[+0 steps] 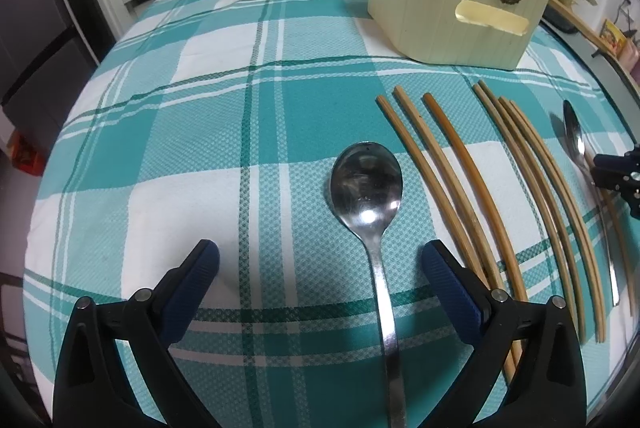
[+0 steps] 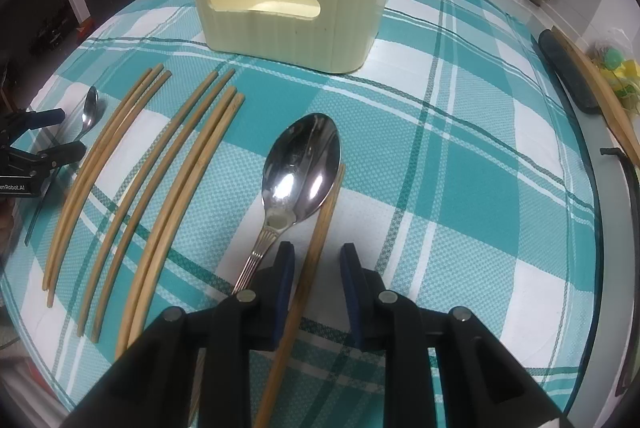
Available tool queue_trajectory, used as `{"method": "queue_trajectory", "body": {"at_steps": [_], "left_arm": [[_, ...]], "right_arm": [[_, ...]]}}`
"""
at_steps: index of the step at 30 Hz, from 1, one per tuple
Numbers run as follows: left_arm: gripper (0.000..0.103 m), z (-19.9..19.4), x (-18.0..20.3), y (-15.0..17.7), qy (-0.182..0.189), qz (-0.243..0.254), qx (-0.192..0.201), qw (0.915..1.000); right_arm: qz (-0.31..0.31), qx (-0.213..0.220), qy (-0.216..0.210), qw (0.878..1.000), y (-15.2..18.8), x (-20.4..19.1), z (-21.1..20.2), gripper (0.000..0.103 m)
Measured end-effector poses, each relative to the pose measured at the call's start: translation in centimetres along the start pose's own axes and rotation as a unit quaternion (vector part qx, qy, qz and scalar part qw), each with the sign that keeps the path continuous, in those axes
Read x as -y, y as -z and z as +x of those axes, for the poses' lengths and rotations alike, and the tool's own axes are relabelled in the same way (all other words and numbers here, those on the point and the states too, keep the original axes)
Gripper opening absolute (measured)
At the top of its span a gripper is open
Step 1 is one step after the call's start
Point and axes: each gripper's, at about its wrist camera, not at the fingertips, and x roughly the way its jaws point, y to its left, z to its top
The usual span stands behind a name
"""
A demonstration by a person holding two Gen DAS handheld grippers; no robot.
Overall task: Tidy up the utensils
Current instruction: 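Close the left tool on the spoon while the right tool grips the chopstick and lifts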
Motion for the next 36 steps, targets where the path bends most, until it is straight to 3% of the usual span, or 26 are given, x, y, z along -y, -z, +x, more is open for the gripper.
{"method": "queue_trajectory", "body": {"at_steps": [2, 3, 5, 6, 9, 12, 21, 29, 36], "left_arm": [[0.098, 0.3, 0.2, -0.6, 0.007, 0.001, 0.002, 1.0000], [0.088, 0.3, 0.4, -1.0, 0.012, 0.004, 0.006, 0.9999], [0.062, 0.2, 1.0, -1.7, 0.018, 0.021, 0.014, 0.9995], [0.037, 0.1, 1.4, -2.2, 0.033, 0.030, 0.015, 0.9989], [0.036, 0.0, 1.6, -2.8, 0.029, 0.032, 0.017, 0.9989], [0.036, -2.4, 1.0, -2.6, 0.045, 0.015, 0.046, 0.9978], [0.036, -13.2, -0.4, -3.3, 0.077, -0.016, 0.154, 0.9850], [0.036, -18.6, 0.1, -4.7, 0.103, -0.017, 0.206, 0.9730], [0.035, -21.6, 0.0, -10.0, 0.121, -0.014, 0.232, 0.9651]], "right_arm": [[-0.004, -0.002, 0.002, 1.000, -0.3, -0.1, 0.1, 0.024], [-0.006, -0.003, 0.003, 1.000, -0.6, -0.1, 0.2, 0.021], [-0.005, 0.000, 0.005, 1.000, -1.2, -0.2, 0.4, 0.009], [-0.001, 0.001, 0.004, 1.000, -1.5, 0.0, 0.5, 0.007], [0.034, 0.007, -0.009, 0.999, -2.2, 1.2, 0.6, 0.007], [0.077, 0.032, -0.023, 0.996, -1.7, 2.8, -0.7, 0.007], [0.103, 0.160, -0.049, 0.980, -0.2, 3.4, -11.4, 0.007], [0.117, 0.258, -0.058, 0.957, 0.2, 3.4, -18.9, 0.007], [0.129, 0.324, -0.065, 0.935, -4.4, 3.8, -22.2, 0.007]]}}
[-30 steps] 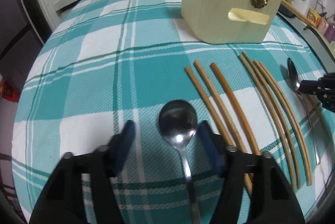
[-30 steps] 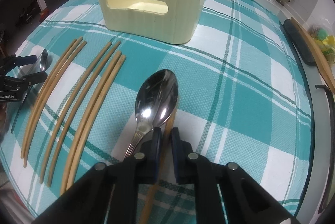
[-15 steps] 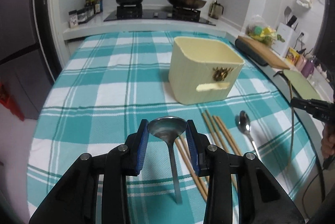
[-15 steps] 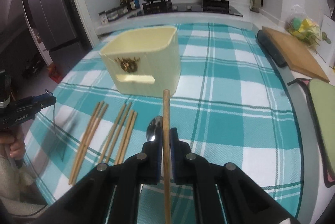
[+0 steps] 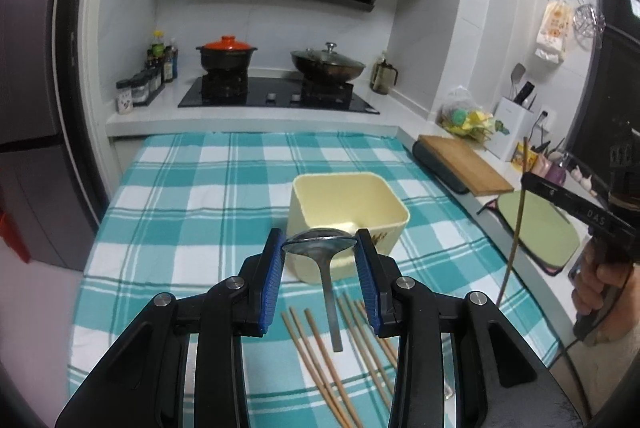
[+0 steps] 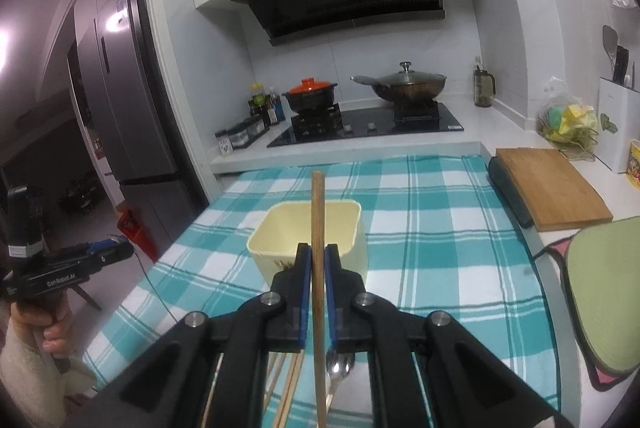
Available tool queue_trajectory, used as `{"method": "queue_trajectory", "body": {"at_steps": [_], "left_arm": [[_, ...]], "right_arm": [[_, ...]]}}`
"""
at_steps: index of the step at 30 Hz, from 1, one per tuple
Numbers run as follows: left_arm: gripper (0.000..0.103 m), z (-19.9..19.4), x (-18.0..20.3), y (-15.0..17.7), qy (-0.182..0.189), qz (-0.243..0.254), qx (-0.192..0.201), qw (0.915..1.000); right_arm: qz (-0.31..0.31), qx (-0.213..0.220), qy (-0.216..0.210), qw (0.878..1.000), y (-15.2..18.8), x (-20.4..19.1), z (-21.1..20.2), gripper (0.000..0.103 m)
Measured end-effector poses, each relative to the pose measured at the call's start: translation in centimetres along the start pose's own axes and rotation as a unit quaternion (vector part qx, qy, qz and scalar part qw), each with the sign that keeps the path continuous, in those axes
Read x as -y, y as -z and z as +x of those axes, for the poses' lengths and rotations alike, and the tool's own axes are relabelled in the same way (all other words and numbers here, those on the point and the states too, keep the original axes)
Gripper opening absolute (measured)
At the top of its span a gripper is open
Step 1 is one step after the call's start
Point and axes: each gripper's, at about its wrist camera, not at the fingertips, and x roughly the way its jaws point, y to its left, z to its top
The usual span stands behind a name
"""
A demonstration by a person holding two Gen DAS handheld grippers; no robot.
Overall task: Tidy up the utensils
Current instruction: 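Close the left tool on the spoon while the right tool grips the chopstick and lifts, then carry the spoon with the left tool into the cream box while the right drops the chopstick in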
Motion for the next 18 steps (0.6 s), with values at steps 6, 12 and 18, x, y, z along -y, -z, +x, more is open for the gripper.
{"method": "queue_trajectory", "body": {"at_steps": [6, 12, 18], "left_arm": [[0.035, 2.8, 0.7, -7.5, -0.014, 0.017, 0.037, 0.9991], [0.035, 9.9, 0.6, -10.5, -0.026, 0.008, 0.027, 0.9993], [0.035, 17.6, -0.3, -8.5, -0.023, -0.012, -0.055, 0.9981]], "right_arm": [[-0.006, 0.058, -0.017, 0.998, -7.3, -2.0, 4.6, 0.007], [-0.015, 0.104, -0.018, 0.994, -11.2, -3.1, 11.5, 0.007], [-0.015, 0.084, -0.006, 0.996, -10.1, -1.8, 18.5, 0.007]]}}
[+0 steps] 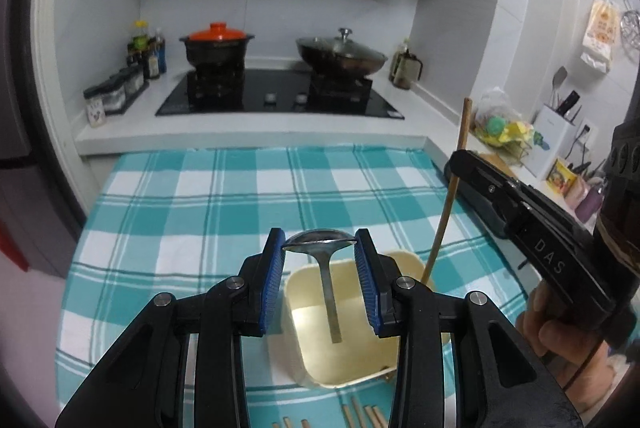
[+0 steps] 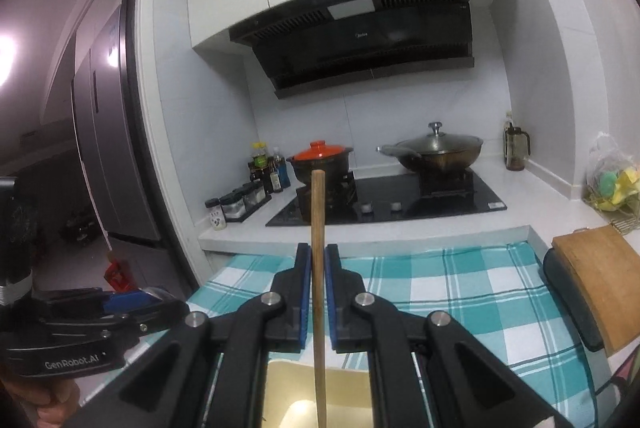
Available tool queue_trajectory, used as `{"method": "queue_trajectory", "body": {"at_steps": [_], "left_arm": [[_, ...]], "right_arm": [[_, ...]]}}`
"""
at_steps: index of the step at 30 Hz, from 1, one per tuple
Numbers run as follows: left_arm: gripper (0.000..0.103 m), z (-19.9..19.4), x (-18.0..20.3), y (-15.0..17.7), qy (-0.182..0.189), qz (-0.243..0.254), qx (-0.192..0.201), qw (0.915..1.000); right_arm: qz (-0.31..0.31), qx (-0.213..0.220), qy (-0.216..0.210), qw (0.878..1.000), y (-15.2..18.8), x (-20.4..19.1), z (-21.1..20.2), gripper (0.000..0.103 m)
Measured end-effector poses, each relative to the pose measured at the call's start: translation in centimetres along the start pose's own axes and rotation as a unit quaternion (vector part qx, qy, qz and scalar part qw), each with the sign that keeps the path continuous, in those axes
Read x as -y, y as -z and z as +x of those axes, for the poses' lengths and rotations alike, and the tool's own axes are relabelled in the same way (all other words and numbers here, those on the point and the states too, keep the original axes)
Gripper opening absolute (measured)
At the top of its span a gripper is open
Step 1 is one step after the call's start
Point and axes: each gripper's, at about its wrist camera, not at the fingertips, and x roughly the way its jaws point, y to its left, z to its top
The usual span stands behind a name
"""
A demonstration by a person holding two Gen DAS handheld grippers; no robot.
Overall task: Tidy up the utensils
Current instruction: 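Carry the spoon with the left tool into the cream box while the right drops the chopstick in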
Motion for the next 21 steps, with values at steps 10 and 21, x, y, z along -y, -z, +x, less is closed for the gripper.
{"method": "queue_trajectory", "body": {"at_steps": [10, 21], "left_arm": [[0.063, 4.5, 0.6, 4.5, -0.034, 0.014, -0.070, 0.9969], [0.093, -6.3, 2.7, 9.4, -0.106, 0.068, -0.011, 0.9920]], "right_arm": [[-0.004, -0.147, 0.018, 0.989, 7.1, 2.4, 5.1, 0.015], [-0.023, -0.157, 0.027, 0.987, 9.6, 1.8, -5.3, 0.037]]}}
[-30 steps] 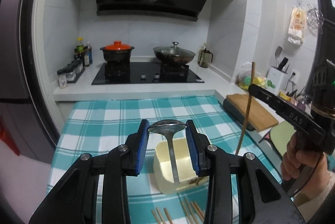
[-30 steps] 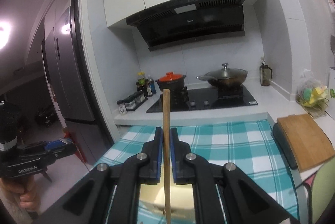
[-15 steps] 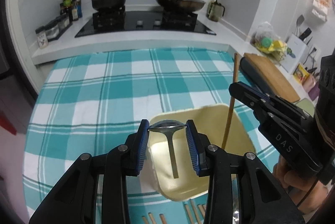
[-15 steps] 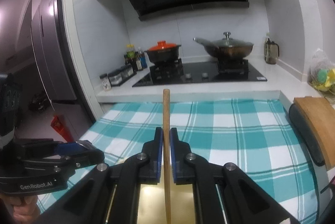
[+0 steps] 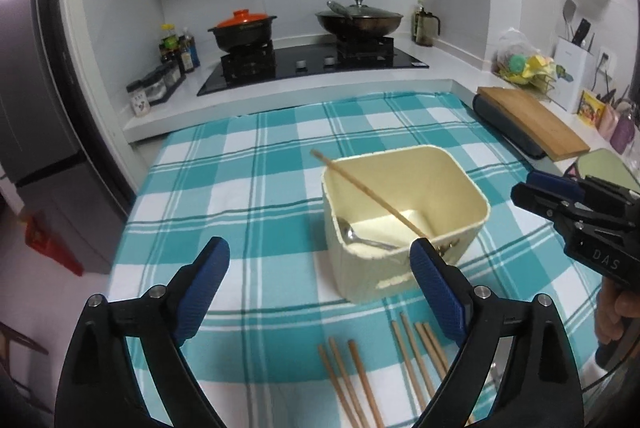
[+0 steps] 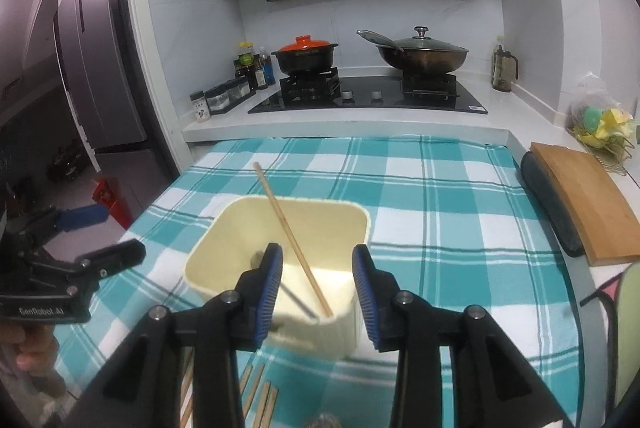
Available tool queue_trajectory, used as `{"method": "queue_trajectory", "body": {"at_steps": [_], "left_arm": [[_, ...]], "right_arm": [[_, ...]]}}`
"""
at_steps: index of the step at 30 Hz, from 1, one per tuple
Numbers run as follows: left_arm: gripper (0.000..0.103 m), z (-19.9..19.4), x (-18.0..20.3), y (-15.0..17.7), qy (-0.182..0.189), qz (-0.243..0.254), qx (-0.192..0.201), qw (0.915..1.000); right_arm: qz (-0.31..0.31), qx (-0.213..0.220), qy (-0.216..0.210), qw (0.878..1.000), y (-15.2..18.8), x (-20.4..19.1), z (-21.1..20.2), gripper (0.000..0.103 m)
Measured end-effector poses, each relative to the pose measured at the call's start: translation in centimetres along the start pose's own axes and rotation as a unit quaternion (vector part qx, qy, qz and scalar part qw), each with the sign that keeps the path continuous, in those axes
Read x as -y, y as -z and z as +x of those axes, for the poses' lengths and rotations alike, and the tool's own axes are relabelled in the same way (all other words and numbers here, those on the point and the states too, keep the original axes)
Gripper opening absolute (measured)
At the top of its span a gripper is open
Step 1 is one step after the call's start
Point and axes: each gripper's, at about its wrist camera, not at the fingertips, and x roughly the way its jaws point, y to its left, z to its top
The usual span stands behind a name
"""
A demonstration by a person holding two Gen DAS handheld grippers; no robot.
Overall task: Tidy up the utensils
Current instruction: 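Carry the spoon with the left tool into the cream box while the right drops the chopstick in, then withdraw both open tools from the box back over the utensils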
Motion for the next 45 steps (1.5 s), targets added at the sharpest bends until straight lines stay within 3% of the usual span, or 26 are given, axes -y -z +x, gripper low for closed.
{"method": "queue_trajectory", "body": {"at_steps": [10, 20, 31, 45], "left_arm": [[0.098, -9.0, 1.2, 8.4, -0.023, -0.005, 0.018, 0.9995], [0.099, -11.6, 3.5, 15.4, -0.026, -0.025, 0.004, 0.9993], [0.099, -12.4, 4.6, 16.9, -0.028, -0.034, 0.002, 0.9990], [0.099, -10.7, 4.8, 18.1, -0.022, -0.037, -0.022, 0.9988]], "right_arm": [[-0.016, -0.018, 0.022, 0.999, 9.4, -2.5, -10.2, 0.040], [0.010, -0.006, 0.059, 0.998, 17.3, -4.8, -16.7, 0.041], [0.010, -0.011, 0.069, 0.997, 20.5, -6.1, -18.1, 0.041], [0.019, -0.020, 0.084, 0.996, 21.9, -5.5, -17.1, 0.041]]}}
